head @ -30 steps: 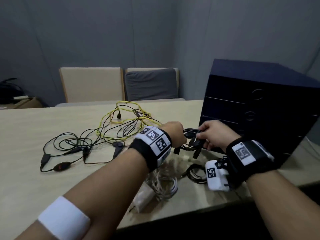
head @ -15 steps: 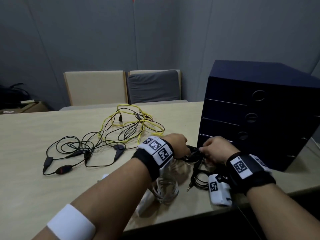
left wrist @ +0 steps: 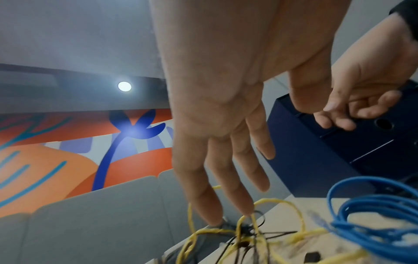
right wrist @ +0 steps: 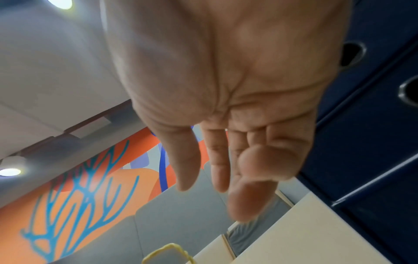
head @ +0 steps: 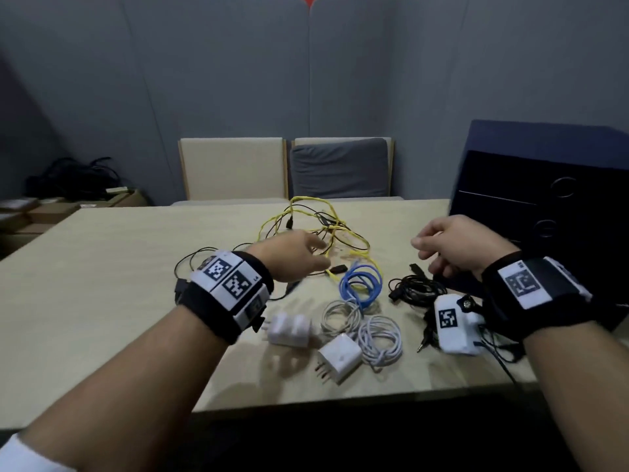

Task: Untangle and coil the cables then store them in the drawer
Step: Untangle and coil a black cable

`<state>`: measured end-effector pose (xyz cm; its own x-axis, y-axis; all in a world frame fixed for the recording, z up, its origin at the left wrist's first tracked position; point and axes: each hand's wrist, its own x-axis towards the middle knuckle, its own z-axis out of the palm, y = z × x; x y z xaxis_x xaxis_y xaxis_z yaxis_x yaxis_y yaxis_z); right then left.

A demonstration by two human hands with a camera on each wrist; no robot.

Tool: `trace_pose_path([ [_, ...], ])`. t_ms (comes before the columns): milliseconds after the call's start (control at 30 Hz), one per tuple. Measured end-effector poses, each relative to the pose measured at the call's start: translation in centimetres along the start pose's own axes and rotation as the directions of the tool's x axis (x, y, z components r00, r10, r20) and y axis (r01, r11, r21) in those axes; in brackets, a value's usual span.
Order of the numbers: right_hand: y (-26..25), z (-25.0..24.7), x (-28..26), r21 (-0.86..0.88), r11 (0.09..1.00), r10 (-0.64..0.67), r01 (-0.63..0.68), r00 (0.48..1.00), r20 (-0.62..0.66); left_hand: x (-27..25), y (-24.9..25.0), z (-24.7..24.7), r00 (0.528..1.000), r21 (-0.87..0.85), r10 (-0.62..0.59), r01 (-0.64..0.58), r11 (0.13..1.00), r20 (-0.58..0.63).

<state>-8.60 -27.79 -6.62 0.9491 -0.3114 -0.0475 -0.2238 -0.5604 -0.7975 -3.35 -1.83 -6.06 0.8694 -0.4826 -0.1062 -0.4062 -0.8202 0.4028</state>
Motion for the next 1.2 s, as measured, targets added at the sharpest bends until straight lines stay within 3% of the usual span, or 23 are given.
trace_pose_path([
  [167, -3.1, 1.7, -0.8, 0.005, 0.999, -0.034, 0.034, 0.999, 0.009, -2.6, -4.6, -1.8, 0.993, 0.011, -0.112, 0.113, 0.994, -0.019],
  [400, -8.7, 9.3, -1.1, -0.115, 0.988, -0.07, 0.102, 0.966, 0.25, -2.8, -9.1, -1.6, 0.963, 0.183, -0.267, 0.267, 0.946, -0.026],
  [600, -11.6, 15.9, -1.0, -0.19, 0.973, -0.044, 0.131, 0.914, 0.403, -2.7, -12.2, -0.6, 0.95, 0.334, -0.312, 0.29, 0.897, 0.012],
  [833, -11.8, 18.3, -0.4, -0.201, 0.967, -0.052, 0.159, 0.889, 0.455, -1.9, -14.2, 1.0, 0.932, 0.336, -0.353, 0.305, 0.891, 0.089],
  [900, -11.4, 18.2, -0.3, -0.197, 0.962, -0.081, 0.189, 0.887, 0.454, -2.2, -14.5, 1.0, 0.942, 0.279, -0.329, 0.3, 0.912, 0.063],
  [1000, -10.9, 17.7, -0.1, -0.152, 0.96, -0.15, 0.237, 0.886, 0.438, -2.8, -14.6, -0.5, 0.964, -0.051, -0.267, 0.265, 0.963, -0.017],
  [1100, -10.9, 17.8, 0.3, -0.113, 0.951, -0.216, 0.286, 0.882, 0.418, -3.8, -13.5, -3.8, 0.966, -0.294, -0.152, 0.087, 0.952, -0.207],
  [1200, -11.3, 18.2, 0.4, -0.02, 0.947, -0.29, 0.321, 0.879, 0.378, -5.5, -10.7, -7.0, 0.939, -0.381, -0.015, -0.126, 0.916, -0.345],
])
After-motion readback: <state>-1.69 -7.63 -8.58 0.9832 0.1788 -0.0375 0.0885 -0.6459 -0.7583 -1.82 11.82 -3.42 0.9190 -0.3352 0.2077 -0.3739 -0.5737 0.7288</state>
